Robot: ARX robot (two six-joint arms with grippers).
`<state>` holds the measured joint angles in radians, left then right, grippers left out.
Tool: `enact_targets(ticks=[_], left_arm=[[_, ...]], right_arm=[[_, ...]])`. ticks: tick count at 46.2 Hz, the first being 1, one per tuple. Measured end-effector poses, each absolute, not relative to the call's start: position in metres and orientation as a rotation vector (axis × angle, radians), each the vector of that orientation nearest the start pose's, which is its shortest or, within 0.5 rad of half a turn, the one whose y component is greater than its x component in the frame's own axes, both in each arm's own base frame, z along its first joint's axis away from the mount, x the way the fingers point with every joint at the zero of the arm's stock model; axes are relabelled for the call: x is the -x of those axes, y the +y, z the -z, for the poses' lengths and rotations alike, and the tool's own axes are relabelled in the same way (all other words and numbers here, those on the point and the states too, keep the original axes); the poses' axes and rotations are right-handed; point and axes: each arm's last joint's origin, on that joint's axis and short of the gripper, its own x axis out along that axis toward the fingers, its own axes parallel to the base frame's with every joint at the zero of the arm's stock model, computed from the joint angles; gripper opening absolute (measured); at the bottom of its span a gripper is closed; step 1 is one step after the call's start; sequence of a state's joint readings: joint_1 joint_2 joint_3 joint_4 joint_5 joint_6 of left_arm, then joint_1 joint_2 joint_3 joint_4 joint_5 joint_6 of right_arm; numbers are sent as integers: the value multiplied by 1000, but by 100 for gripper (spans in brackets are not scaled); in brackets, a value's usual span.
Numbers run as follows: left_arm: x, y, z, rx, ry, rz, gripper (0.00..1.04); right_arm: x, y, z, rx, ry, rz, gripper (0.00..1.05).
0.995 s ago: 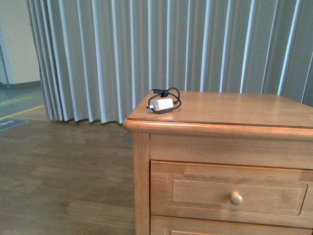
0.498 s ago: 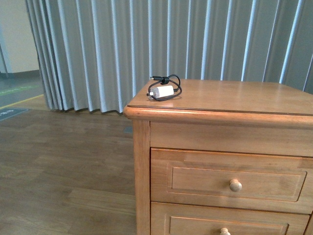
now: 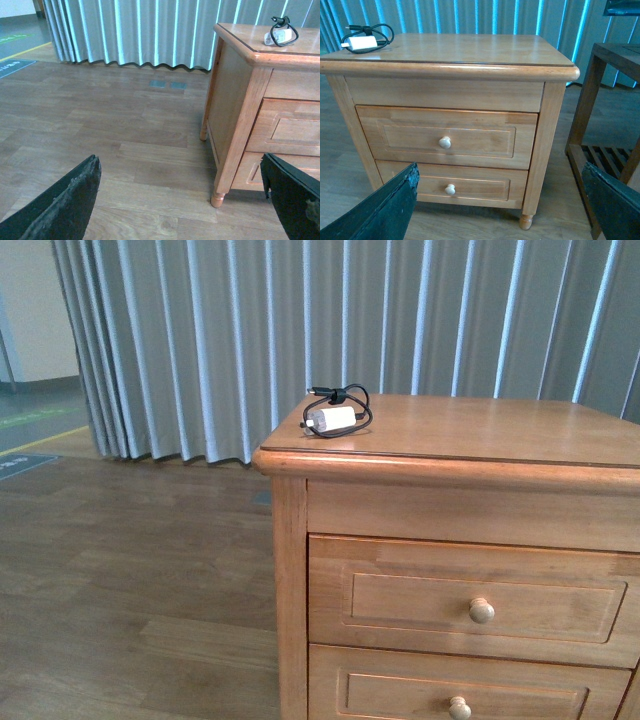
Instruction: Put charger into drawer
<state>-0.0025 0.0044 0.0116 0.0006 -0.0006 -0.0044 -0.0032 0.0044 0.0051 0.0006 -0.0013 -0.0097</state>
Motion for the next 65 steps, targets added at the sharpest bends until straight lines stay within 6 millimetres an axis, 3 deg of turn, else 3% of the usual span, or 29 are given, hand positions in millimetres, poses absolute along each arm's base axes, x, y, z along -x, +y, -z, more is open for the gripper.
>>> enact_targets(ticks=[21, 27, 34, 41, 51, 65], left_arm=[[-97, 0, -167, 4, -8, 2, 99], [-97, 0, -167, 4, -8, 3, 99], [-97, 0, -167, 4, -8, 2, 99], [-97, 0, -167, 4, -8, 2, 99], [-97, 0, -167, 4, -8, 2, 99], [-97, 0, -167, 4, -8, 2, 99]], right_arm=[[-98, 0, -165, 10, -1, 2, 96], [-104, 4, -161, 125, 140, -304, 96], [-115, 14, -159, 193, 163, -340, 96], [-130, 27, -159, 227, 180, -325, 96], [-168, 48, -159, 262, 197, -255, 96], [-217, 64, -137, 284, 238, -147, 96]])
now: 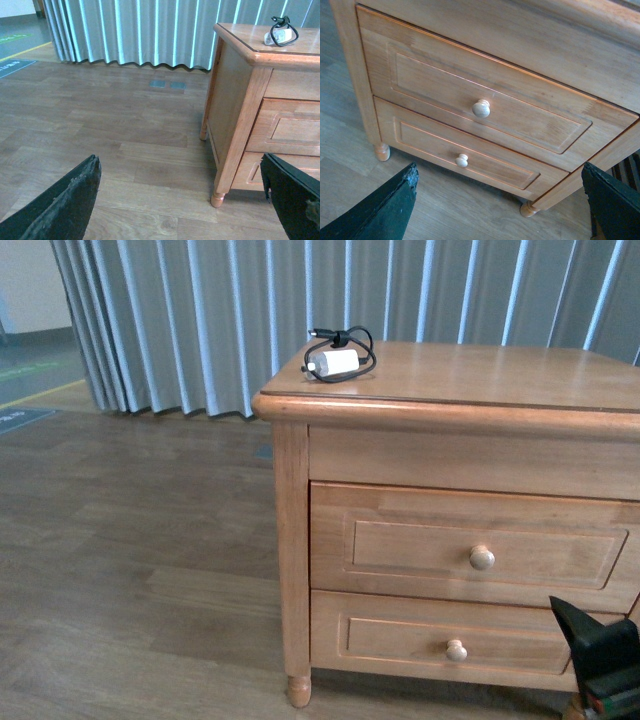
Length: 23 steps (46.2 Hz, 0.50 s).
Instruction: Put charger into drawer
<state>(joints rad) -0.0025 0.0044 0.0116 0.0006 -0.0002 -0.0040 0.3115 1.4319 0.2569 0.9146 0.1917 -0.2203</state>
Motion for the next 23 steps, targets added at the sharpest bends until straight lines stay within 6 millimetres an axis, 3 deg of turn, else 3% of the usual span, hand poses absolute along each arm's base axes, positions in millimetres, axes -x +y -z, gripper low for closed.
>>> enact_targets(ticks=[23], left_arm=[[-97, 0, -167, 4, -8, 2, 99]], right_arm=[[-292, 95, -86, 307, 291, -42, 96]])
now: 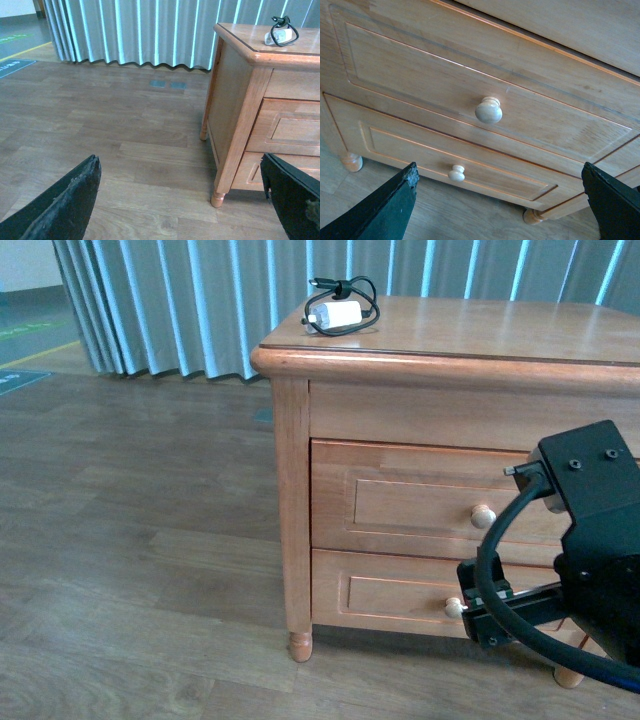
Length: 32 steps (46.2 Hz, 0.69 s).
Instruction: Put charger into drawer
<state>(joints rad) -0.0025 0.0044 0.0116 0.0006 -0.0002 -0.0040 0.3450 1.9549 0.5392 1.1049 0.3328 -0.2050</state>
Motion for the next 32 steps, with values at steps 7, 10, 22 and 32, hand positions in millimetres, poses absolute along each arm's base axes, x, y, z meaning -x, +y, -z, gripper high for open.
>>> enact_targets(ticks=[7, 10, 22, 32], left_arm=[[-97, 0, -167, 4, -8, 2, 99], [-97, 0, -167, 4, -8, 2, 99], [-97, 0, -167, 4, -8, 2, 99], [-97, 0, -167, 4, -8, 2, 99]], right_arm=[[-312, 102, -74, 309, 297, -17, 96], [-323, 104, -72, 306, 290, -9, 96], [-354, 106, -56, 302, 284, 18, 96], [-365, 106, -48, 300, 284, 42, 96]])
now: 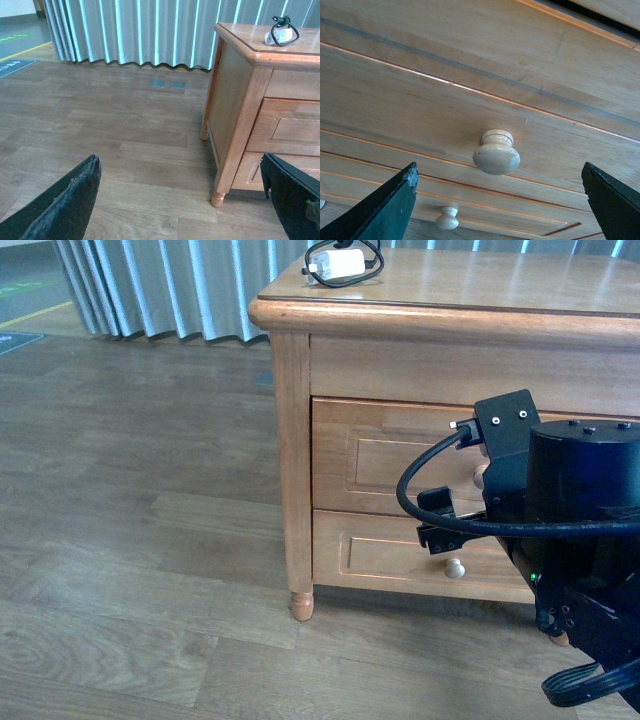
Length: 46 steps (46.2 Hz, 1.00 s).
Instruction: Put charger into drawer
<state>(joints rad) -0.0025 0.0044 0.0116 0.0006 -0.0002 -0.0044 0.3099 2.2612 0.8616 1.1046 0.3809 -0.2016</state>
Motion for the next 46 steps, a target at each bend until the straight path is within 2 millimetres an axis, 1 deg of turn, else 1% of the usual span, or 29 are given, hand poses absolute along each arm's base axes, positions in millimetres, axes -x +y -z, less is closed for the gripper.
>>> enact_targets(ticks=[16, 28, 46], left_arm=[[-97, 0, -167, 4, -8, 2, 99], [-97, 0, -167, 4, -8, 2, 99], [-97, 0, -167, 4, -8, 2, 99]], right_arm=[[-378, 108, -48, 285, 267, 63, 96], [-383, 109, -46, 283, 265, 75, 96], [-385, 110, -44, 278, 277, 94, 96]])
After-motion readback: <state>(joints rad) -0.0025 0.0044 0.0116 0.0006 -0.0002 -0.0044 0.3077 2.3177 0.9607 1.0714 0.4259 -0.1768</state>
